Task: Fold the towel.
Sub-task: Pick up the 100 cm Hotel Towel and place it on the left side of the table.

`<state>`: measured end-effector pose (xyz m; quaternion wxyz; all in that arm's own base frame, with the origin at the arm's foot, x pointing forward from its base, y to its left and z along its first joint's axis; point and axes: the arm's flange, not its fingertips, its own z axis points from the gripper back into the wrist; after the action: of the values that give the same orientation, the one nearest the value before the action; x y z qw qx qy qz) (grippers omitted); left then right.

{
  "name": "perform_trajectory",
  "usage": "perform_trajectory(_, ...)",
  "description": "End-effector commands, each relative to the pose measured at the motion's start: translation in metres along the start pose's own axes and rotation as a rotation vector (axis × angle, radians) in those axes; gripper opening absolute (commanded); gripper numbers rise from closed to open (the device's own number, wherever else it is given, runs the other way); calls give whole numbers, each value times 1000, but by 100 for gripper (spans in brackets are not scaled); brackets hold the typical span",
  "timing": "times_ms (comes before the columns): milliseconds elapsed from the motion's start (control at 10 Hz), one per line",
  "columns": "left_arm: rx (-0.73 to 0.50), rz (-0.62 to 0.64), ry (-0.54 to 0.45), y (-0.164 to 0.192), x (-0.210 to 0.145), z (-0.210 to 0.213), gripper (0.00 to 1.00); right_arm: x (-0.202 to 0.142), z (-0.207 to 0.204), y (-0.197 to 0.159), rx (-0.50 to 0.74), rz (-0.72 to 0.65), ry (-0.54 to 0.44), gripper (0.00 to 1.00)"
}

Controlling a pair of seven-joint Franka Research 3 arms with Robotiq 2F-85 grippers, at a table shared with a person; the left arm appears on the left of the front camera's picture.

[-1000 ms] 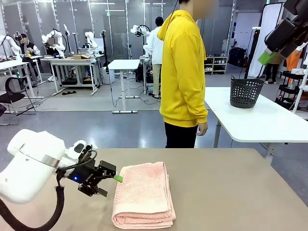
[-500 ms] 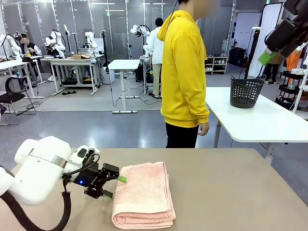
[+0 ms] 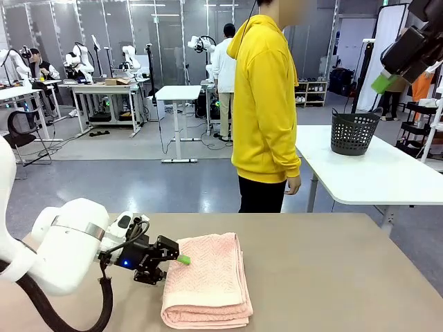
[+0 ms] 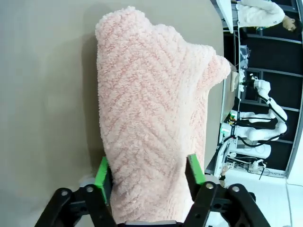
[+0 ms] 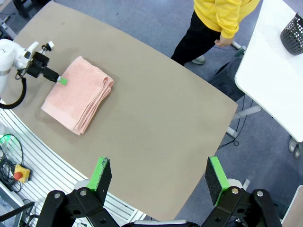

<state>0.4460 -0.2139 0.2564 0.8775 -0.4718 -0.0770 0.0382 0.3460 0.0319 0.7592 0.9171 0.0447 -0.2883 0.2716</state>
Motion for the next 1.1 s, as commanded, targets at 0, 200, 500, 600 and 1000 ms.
perform_trajectory(0,-32,-21,-7,2,2,-12,2,0,1,-1,-2,-1,8,100)
perform_trajectory(200,-27,-31,-11,0,3,-13,0,0,1,-1,-2,-1,8,100)
perform_trajectory(500,-26,-39,-16,-2,4,-8,0,0,1,-1,-2,-1,8,100)
perform_trajectory(600,-14,-52,-29,-3,6,-2,0,0,1,-1,-2,-1,8,100)
perform_trajectory(1000,-41,-73,-41,-1,12,50,0,0,1,-1,-2,-1,8,100)
